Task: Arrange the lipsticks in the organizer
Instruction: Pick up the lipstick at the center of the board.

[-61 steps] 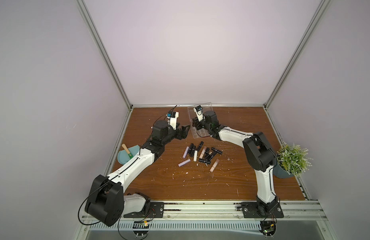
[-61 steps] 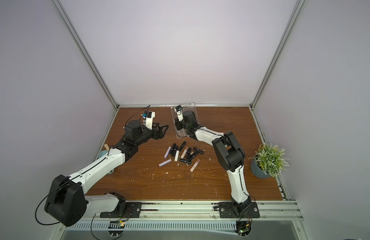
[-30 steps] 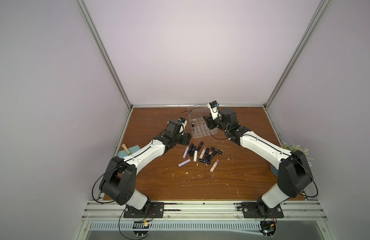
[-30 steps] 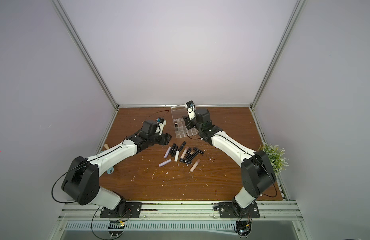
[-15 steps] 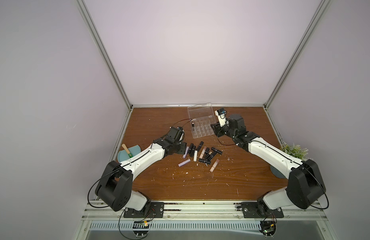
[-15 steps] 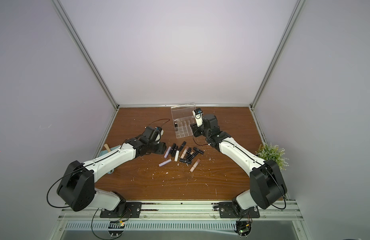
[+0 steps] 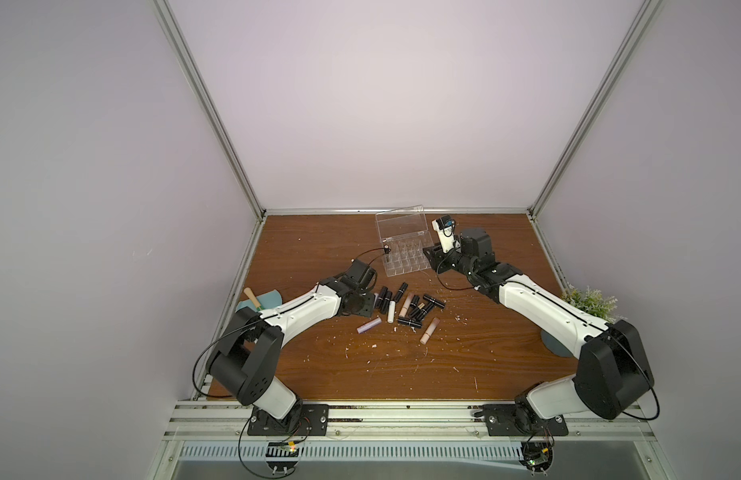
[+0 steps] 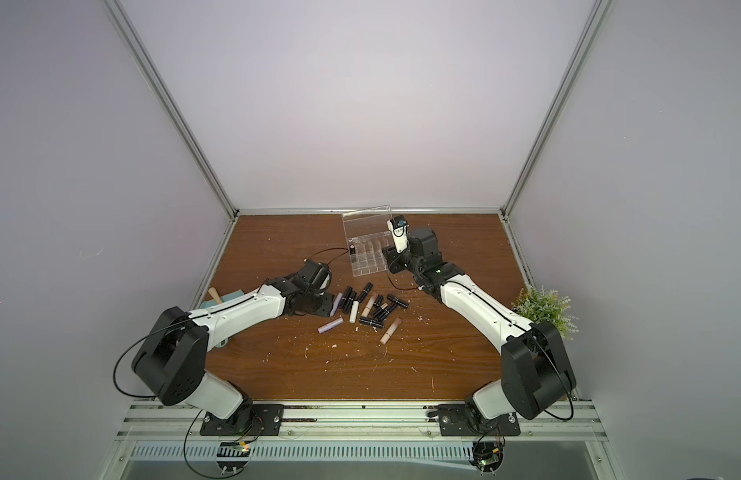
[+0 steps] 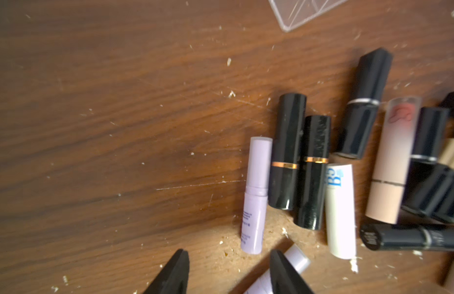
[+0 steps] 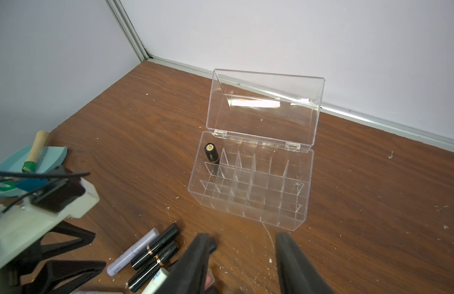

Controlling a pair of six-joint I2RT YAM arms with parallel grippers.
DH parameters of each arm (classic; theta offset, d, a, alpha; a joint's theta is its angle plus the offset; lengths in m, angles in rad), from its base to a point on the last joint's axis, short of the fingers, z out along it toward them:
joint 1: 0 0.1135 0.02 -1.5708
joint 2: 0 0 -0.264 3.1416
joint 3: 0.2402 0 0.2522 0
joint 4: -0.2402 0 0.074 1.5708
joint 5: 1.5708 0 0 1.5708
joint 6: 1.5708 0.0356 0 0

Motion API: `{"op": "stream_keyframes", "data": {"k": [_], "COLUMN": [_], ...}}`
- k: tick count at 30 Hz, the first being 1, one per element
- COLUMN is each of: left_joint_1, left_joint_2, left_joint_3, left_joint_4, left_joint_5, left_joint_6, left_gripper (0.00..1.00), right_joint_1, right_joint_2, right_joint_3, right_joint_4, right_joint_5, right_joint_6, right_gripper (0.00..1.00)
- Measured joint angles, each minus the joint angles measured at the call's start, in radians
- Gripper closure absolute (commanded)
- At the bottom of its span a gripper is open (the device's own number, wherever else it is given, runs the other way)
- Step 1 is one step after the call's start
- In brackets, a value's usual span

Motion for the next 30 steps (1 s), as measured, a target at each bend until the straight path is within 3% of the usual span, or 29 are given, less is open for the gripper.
{"op": "stream_keyframes", "data": {"k": [6,30], "left_joint_1": [-0.025,-0.027], "left_joint_2": [0.072,0.139], "left_joint_3": [0.023,0.045], "left_joint_4": [-0.003,-0.007], "left_joint_5": [-0.003,-0.054], "left_joint_6": [-0.001,0.0], "left_gripper": [0.45,0.54], "right_joint_1": [0.0,-0.011], "right_joint_2": [0.0,0.0], "right_joint_3": [0.0,0.0], "right_joint_4": [0.0,-0.002], "right_joint_5": [-0.009,-0.01], "right_joint_6": [0.0,0.0], "right_gripper": [0.52,0.52]}}
